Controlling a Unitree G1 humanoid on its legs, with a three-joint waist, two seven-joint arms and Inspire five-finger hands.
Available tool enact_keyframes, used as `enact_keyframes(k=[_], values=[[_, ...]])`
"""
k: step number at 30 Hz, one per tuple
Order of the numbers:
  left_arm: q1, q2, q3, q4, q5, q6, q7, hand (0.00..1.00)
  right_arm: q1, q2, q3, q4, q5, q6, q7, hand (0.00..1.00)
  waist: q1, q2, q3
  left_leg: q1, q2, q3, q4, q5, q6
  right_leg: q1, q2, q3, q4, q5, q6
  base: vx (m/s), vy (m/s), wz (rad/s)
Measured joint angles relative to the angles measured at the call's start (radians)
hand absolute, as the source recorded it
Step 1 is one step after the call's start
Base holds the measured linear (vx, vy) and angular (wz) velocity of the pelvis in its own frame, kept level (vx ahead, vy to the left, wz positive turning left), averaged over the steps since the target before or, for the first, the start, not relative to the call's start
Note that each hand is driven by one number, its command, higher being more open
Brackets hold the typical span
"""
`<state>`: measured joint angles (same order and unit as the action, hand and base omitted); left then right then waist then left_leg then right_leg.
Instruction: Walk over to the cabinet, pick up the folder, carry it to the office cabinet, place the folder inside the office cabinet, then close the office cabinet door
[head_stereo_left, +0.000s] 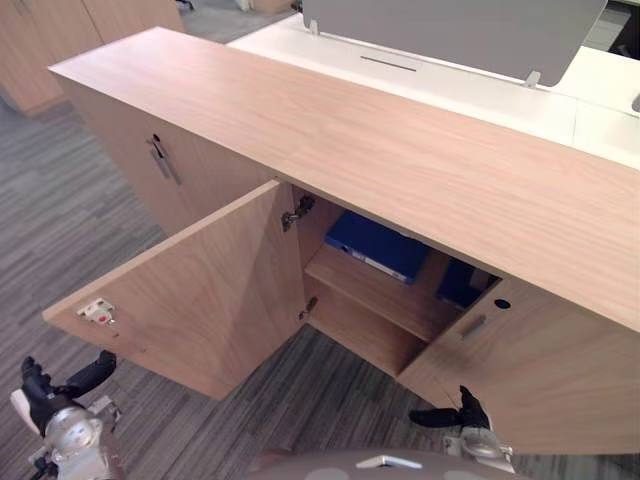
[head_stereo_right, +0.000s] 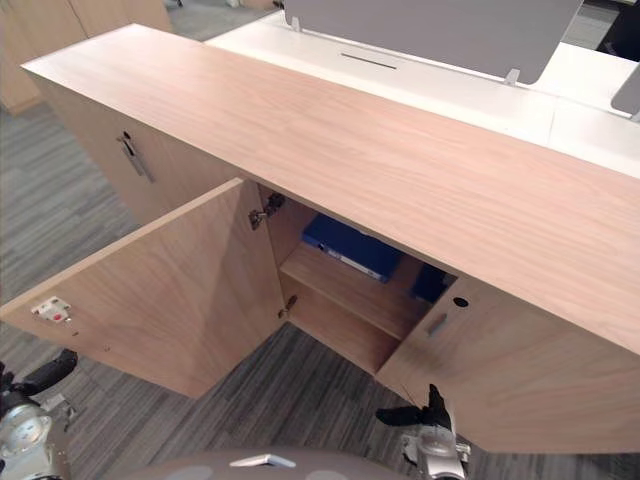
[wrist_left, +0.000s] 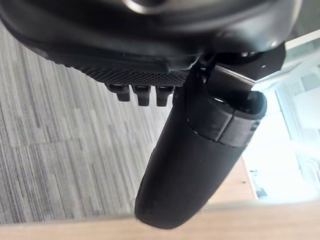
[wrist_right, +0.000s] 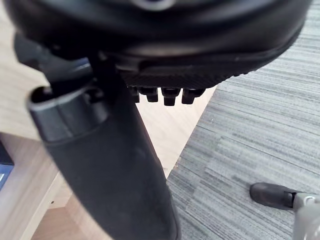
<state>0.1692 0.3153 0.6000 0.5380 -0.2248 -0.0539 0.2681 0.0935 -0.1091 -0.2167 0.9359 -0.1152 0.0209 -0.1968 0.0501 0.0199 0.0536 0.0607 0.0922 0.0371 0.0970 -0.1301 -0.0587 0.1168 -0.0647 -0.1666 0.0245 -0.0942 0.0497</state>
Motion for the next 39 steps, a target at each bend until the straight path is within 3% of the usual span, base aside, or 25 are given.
enact_keyframes(k=[3, 14, 18, 32, 39], values=[[0.019, -0.007, -0.011, -0.036, 0.001, 0.000, -0.012, 1.00, 0.002, -0.023, 0.000, 0.001, 0.000, 0.001, 0.003, 1.00, -0.001, 0.027, 0.003, 0.015, 0.014, 0.001, -0.033, 0.020, -0.014, -0.002, 0.017, 0.009, -0.001, 0.005, -0.010, -0.08, -0.048, -0.07], [0.062, -0.029, -0.126, -0.077, 0.000, -0.005, -0.075, 1.00, 0.004, -0.025, 0.000, 0.001, -0.001, 0.006, 0.022, 1.00, -0.002, 0.006, 0.002, 0.030, -0.006, 0.028, -0.046, 0.032, -0.006, -0.007, 0.004, 0.046, -0.011, 0.028, -0.005, -0.05, 0.037, -0.09], [0.063, -0.060, -0.189, -0.082, -0.004, -0.007, -0.102, 1.00, 0.003, -0.027, 0.000, 0.001, -0.001, 0.013, 0.027, 1.00, -0.002, 0.011, 0.005, 0.036, -0.021, 0.035, -0.046, 0.033, 0.002, -0.005, -0.009, 0.055, -0.013, 0.034, 0.002, -0.02, 0.069, -0.05], [0.105, -0.062, -0.237, -0.087, 0.005, -0.012, -0.110, 1.00, 0.001, -0.027, 0.001, 0.002, -0.011, 0.018, 0.041, 1.00, -0.005, 0.016, 0.010, 0.047, -0.026, 0.045, -0.046, 0.034, 0.008, 0.005, -0.013, 0.069, -0.029, 0.052, 0.007, -0.03, 0.014, -0.03], [0.219, -0.066, -0.318, -0.163, 0.004, -0.027, -0.117, 1.00, 0.005, -0.027, 0.004, 0.022, -0.022, 0.018, 0.049, 1.00, -0.005, 0.019, 0.011, 0.046, -0.037, 0.054, -0.047, 0.034, 0.010, 0.005, -0.022, 0.080, -0.043, 0.062, 0.015, 0.00, 0.011, -0.03]])
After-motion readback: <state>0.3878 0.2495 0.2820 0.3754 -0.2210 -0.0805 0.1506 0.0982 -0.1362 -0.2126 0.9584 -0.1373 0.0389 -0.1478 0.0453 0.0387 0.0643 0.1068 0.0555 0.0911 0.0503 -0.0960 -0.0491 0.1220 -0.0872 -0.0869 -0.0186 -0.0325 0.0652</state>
